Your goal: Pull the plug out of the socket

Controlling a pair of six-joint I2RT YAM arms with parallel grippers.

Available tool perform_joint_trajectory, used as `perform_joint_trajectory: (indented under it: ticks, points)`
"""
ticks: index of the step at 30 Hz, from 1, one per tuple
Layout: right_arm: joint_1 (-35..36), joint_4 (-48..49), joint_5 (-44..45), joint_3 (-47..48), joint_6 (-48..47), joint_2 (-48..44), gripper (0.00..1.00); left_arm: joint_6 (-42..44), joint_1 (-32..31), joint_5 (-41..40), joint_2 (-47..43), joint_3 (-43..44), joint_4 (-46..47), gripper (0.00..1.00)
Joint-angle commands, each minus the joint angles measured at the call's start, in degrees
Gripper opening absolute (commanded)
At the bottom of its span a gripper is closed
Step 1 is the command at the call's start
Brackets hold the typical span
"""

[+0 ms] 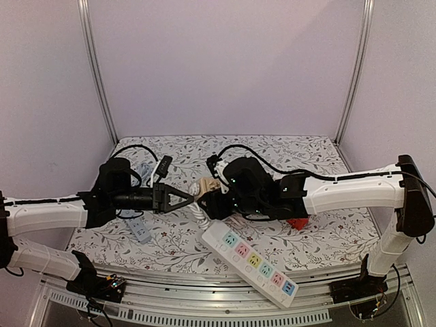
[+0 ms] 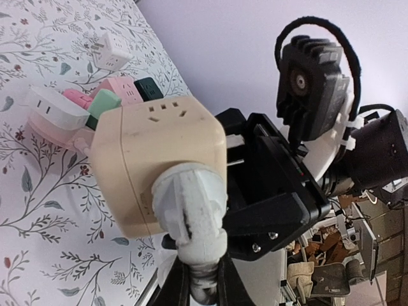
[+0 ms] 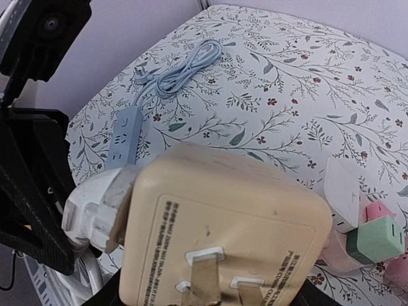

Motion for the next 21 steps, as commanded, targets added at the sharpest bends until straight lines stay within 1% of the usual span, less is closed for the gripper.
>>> perform_joint_trajectory:
  ticks: [1, 5, 11, 12, 14, 15, 16, 18, 19, 21]
  points:
    - [0.08, 2.36, 5.48, -0.70, -7.53, -0.34, 0.01, -1.82, 4.89, -1.75, -0.56, 1.30, -6.34, 0.00]
    - [0.78, 2.26, 5.75, -1.38, -8.69, 0.63, 0.01, -1.67, 5.70, -0.97, 0.07, 1.93, -6.64, 0.00]
    - [0.88, 1.87, 10.09, -0.38, -5.67, 0.00, 0.01, 0.15, 5.78, -0.20, 1.63, 2.33, -10.02, 0.00]
    - [0.82, 1.91, 10.36, -0.07, -5.47, -0.21, 0.01, 0.84, 5.80, -0.39, 1.66, 2.77, -11.38, 0.07]
    - [0.82, 2.00, 10.01, 0.75, -5.77, -0.34, 0.01, 2.10, 5.78, -0.82, 1.30, 3.91, -13.99, 0.32]
    - [0.87, 2.01, 9.57, 1.06, -6.00, -0.35, 0.01, 2.70, 5.76, -1.14, 1.10, 4.28, -15.05, 0.46]
    - [0.84, 2.09, 8.82, 1.37, -6.30, -0.35, 0.01, 3.15, 5.73, -1.36, 0.93, 4.67, -16.00, 0.57]
    - [0.83, 2.33, 7.63, 1.74, -6.93, -0.43, 0.01, 4.05, 5.71, -1.52, 0.73, 5.44, -17.56, 0.73]
    - [0.87, 2.36, 7.17, 1.78, -7.08, -0.50, 0.01, 4.55, 5.71, -1.49, 0.75, 5.80, -18.18, 0.78]
    - [0.89, 2.51, 6.52, 1.77, -7.49, -0.77, 0.02, 5.02, 5.67, -1.38, 0.98, 6.20, -18.71, 0.85]
